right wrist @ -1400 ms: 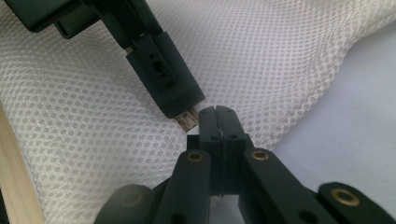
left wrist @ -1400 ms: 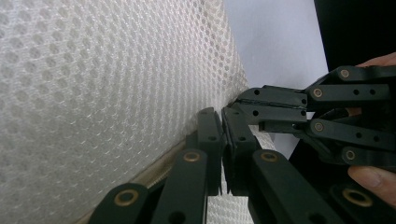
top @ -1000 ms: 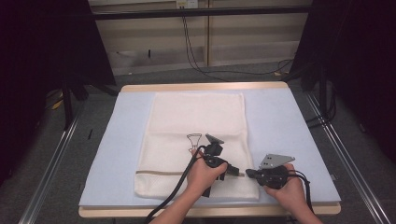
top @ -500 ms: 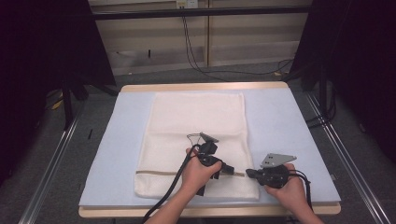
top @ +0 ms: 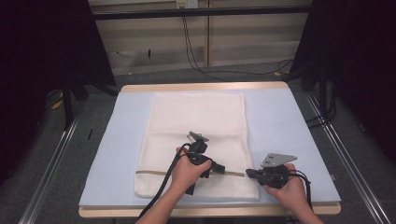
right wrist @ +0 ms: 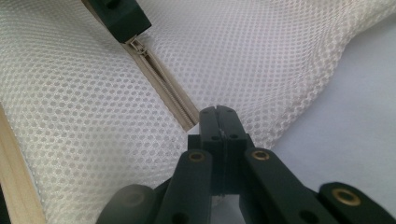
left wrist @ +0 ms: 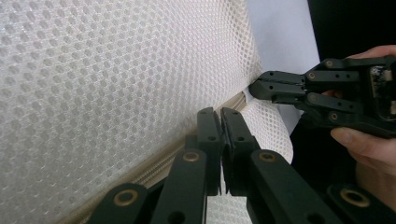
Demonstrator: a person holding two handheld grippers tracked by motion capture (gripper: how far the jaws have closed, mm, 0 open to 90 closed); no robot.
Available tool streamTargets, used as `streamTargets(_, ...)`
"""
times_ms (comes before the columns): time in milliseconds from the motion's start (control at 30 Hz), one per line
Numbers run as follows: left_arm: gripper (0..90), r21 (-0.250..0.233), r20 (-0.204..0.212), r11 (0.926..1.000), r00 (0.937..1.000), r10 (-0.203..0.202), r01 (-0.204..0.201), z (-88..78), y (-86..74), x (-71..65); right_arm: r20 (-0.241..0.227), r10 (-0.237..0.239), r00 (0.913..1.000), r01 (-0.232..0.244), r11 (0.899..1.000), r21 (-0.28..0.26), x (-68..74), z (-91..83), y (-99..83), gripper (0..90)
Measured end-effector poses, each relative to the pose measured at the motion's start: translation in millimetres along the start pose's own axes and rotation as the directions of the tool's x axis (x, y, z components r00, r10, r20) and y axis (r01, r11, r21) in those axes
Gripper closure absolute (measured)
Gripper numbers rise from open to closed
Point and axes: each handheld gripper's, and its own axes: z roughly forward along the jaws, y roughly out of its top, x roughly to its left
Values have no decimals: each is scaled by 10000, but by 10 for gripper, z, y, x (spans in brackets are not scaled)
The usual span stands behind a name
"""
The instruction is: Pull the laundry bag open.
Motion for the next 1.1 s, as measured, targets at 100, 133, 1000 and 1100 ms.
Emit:
streamTargets(100, 876, -7, 48, 10000, 10000, -43, 43, -15, -6, 9, 48, -14, 10000, 13, 10000, 18, 2, -2, 1, 900)
streamTargets(133, 876, -20, 63, 10000, 10000, -35, 35, -21, -10, 7, 54, -11, 10000, 11, 10000, 15, 2, -1, 1, 900)
streamTargets(1000, 876, -444, 348, 9989, 9993, -105, 120, -427, -96, 214, -96, 145, 9998, -146, 9999, -67, -14, 0, -9, 900)
streamTargets(1100, 876, -344, 412, 9994, 9991, -64, 79, -443, -95, 228, -119, 145, 9998, -146, 9999, -86, -17, 1, -11, 900)
